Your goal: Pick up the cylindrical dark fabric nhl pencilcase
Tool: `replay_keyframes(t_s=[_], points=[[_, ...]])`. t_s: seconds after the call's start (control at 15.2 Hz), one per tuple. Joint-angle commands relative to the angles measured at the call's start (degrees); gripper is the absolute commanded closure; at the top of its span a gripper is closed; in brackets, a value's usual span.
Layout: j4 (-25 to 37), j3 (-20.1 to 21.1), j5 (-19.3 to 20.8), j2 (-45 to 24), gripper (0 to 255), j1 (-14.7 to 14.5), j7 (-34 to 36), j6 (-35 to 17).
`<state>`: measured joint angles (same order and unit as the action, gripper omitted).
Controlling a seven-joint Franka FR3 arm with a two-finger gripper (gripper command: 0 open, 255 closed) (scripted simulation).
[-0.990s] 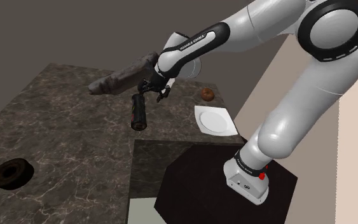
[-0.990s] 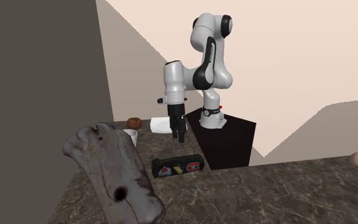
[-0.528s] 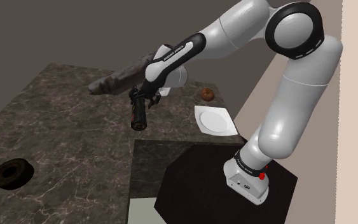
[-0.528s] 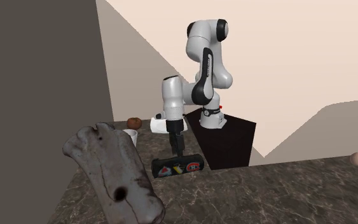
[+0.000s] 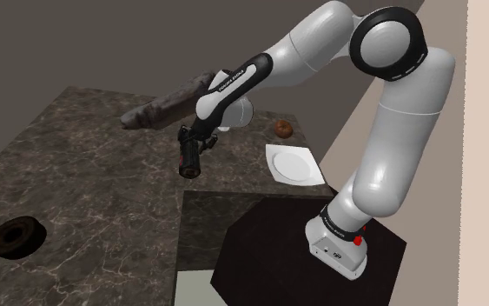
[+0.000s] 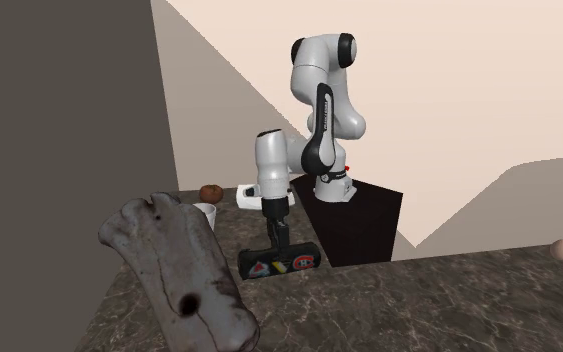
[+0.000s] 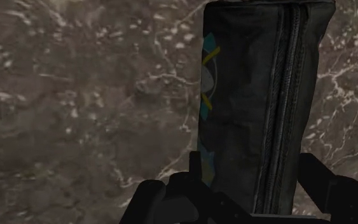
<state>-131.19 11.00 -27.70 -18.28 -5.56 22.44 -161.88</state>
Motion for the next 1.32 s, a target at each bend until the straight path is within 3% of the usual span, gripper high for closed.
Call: replay_keyframes(t_s=[0.0,0.46,1.25], points=[[0.03,0.05,-0.01,-0.07,255,-0.03,-0.01,-0.05],[-0.01,0.08,-0.09,-0.10,255,0.05,-0.14,-0.10],[-0.05,-1.87,3.77,8.05,255,-0.93,4.65,7.86]])
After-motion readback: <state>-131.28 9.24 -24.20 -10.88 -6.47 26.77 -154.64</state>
